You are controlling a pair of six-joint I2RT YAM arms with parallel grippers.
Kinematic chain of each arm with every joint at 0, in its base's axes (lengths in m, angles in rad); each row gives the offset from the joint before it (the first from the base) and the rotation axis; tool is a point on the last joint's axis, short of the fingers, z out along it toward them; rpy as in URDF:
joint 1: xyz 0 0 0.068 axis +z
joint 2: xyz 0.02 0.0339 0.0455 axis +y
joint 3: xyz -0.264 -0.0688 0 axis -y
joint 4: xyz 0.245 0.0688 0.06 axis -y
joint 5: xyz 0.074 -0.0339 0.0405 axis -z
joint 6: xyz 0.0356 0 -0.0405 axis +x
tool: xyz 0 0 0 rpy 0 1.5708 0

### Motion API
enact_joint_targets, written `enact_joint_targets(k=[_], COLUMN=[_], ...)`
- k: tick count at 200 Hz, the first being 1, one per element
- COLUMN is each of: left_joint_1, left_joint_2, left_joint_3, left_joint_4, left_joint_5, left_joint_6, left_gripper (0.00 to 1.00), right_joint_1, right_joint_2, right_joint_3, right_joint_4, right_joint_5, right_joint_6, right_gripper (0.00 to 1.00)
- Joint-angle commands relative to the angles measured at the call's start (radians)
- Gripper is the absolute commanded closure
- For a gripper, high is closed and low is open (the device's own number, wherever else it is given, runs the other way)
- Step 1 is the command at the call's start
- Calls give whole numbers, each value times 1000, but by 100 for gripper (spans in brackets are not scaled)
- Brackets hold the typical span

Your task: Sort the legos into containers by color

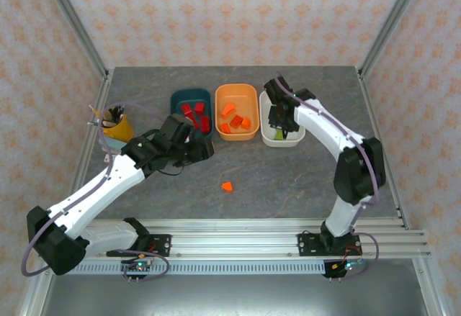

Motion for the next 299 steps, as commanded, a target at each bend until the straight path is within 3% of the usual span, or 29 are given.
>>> enact_joint_targets(k=[1, 54, 86, 104, 149, 182, 235, 299], left_joint_1=[-28, -66, -76, -84, -125, -170, -215, -225], left_joint_2=[25, 52, 72, 94, 166, 254, 401, 565], left_joint_3=[45, 45, 19, 2, -18, -17, -19, 41], left_joint_4=[45, 30, 18, 16, -3, -21, 24, 10], left_joint_5=[-18, -43, -15, 10, 32, 41, 48, 29], left_joint_6=[-6, -36, -59, -69, -68, -82, -137, -137], left_gripper=[31, 31, 31, 31, 29, 23, 21, 33], right_joint_1=[-40, -126, -134, -133, -132, -107, 54, 144], right_joint_2=[125, 317, 331, 310, 165, -22, -304, -505], right_joint_3=[117, 239, 233, 227, 192, 60, -239, -437], right_joint_4=[-8, -34, -27, -23, -22, 16, 71, 75], right_joint_5=[-119, -310, -327, -326, -288, -260, -243, -229], right_joint_6=[-79, -65, -56, -50, -40, -35, 8, 93], right_gripper=[70, 63, 45, 40, 38, 38, 35, 35])
